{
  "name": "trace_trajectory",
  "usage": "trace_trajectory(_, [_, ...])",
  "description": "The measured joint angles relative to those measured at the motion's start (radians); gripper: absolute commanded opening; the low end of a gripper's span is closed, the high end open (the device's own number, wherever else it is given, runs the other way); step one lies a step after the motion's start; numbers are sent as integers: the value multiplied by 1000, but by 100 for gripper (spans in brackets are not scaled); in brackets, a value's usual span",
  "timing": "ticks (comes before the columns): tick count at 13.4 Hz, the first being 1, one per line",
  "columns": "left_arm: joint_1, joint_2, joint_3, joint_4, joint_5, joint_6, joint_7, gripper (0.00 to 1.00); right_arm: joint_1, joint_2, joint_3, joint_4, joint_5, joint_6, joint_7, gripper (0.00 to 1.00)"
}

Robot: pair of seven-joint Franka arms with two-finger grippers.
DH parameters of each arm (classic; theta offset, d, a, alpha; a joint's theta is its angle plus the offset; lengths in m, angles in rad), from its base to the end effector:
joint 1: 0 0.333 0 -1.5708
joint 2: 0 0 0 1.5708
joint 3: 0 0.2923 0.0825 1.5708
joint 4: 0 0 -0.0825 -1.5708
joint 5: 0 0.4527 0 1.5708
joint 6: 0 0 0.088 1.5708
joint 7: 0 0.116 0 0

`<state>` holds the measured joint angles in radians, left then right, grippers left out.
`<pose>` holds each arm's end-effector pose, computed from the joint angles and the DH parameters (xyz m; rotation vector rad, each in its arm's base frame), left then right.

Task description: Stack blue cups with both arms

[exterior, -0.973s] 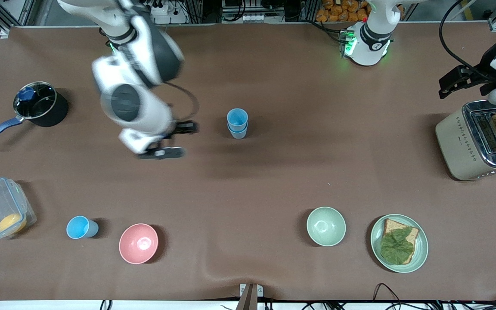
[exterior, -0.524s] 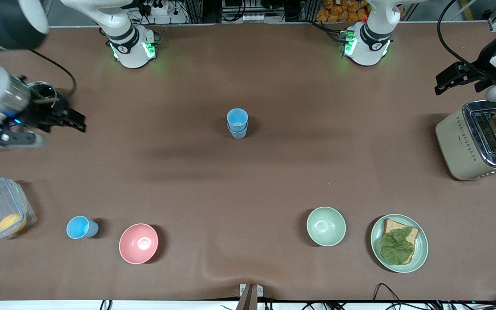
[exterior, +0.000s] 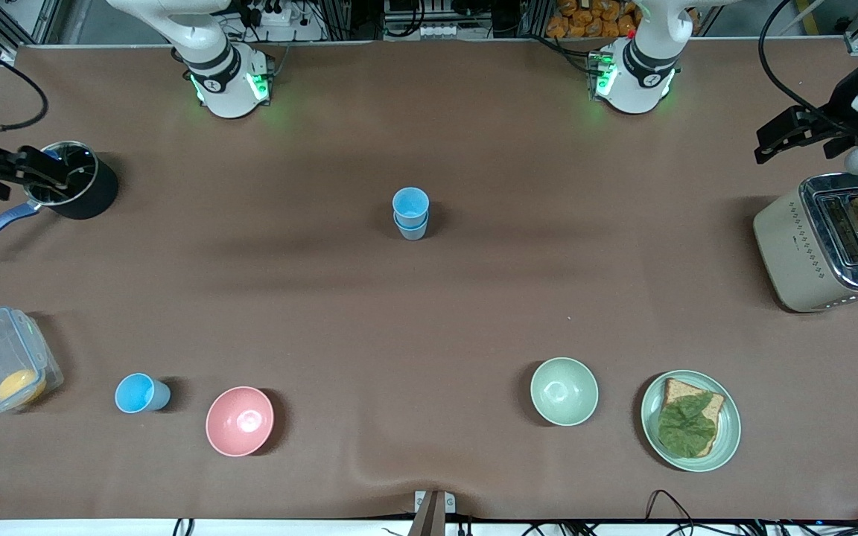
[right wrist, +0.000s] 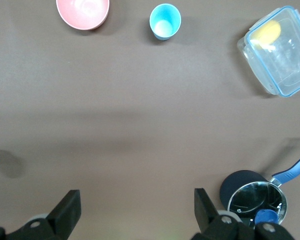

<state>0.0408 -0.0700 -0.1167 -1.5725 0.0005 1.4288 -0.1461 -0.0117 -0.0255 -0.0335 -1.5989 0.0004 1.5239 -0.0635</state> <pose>0.5854 -0.0466 0.6211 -3.1208 -0.1106 0.1137 0.6095 -0.0277 0.5884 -3.1366 -0.0288 0.0774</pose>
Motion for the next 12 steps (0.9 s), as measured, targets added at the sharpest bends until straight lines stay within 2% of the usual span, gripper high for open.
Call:
trace_trajectory(6, [0,-1,3,23,0,0,0,100,-3,1,14,16,2,-24,54,100])
trace_trajectory(9, [0,-1,3,42,0,-14,0,100,-46,3,71,39,3,-49,59,100])
trace_trajectory(12, [0,-1,5,46,0,-20,0,100,-50,6,86,43,3,-49,63,100])
